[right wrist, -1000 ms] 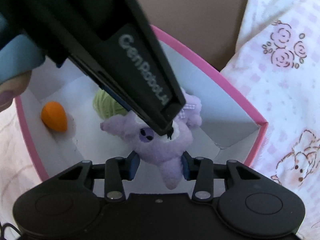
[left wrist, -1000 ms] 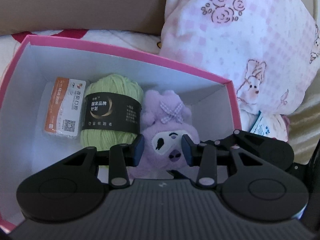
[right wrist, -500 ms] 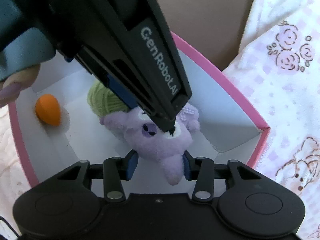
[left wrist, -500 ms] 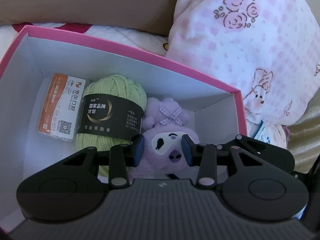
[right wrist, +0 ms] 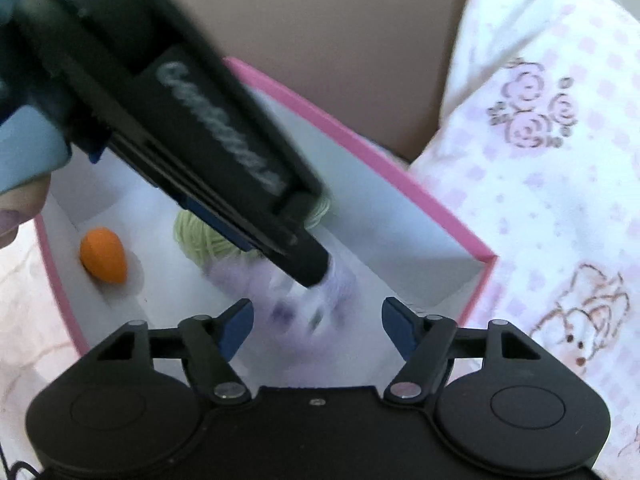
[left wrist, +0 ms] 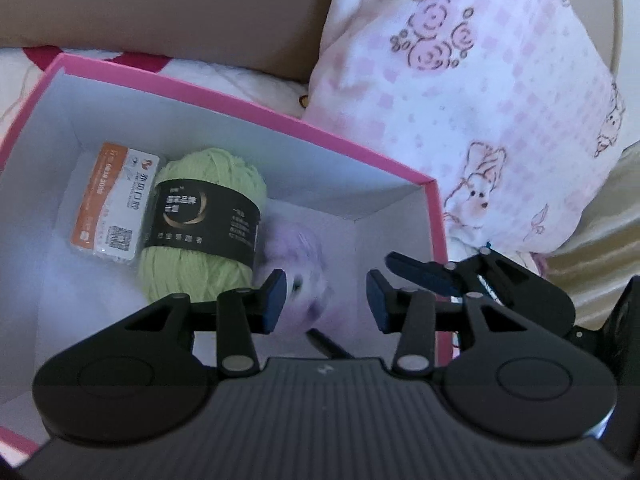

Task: Organize objects
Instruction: 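Open the left gripper to release the plush toy and withdraw, then move the left gripper toward the blue-and-white wet-wipes package by the pillow, then close the left gripper on the edge of the wet-wipes package, then lift the wet-wipes package with the left gripper and carry it toward the pink box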

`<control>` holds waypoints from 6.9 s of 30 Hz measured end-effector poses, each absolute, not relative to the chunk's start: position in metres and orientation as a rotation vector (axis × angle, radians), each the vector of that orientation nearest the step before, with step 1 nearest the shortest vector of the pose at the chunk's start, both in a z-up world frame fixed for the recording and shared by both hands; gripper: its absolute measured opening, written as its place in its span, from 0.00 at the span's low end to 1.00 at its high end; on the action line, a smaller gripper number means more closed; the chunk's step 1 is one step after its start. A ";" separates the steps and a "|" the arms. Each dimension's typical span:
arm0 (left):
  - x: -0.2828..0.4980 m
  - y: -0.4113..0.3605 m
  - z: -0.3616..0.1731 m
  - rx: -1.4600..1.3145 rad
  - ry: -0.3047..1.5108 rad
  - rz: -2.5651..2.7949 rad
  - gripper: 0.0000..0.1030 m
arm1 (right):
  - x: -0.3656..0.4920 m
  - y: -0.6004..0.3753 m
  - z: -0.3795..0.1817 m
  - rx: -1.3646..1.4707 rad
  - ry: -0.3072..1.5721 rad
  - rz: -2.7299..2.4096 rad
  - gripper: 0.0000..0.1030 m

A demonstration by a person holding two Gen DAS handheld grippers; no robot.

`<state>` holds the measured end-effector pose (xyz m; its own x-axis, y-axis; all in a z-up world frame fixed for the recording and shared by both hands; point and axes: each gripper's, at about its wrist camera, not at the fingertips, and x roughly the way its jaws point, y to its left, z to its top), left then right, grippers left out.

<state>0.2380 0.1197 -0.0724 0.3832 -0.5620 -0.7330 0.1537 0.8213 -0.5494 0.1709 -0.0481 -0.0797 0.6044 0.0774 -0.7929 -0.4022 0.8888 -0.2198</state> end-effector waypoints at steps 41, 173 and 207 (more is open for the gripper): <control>0.059 0.132 0.067 -0.023 1.035 -0.427 0.67 | 0.039 -0.079 0.036 -0.042 0.885 0.421 0.85; 0.170 -0.150 -0.158 -0.503 1.107 -0.521 0.20 | 0.051 -0.405 -0.153 0.431 0.878 0.062 0.35; 0.138 -0.153 -0.149 -0.358 1.099 -0.548 0.22 | 0.032 -0.364 -0.155 0.235 0.829 0.023 0.37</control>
<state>0.1378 -0.1531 -0.1489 0.3435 -0.5818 -0.7372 0.2390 0.8133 -0.5305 0.0324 -0.3641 -0.1555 0.6767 0.1119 -0.7277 0.0714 0.9738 0.2161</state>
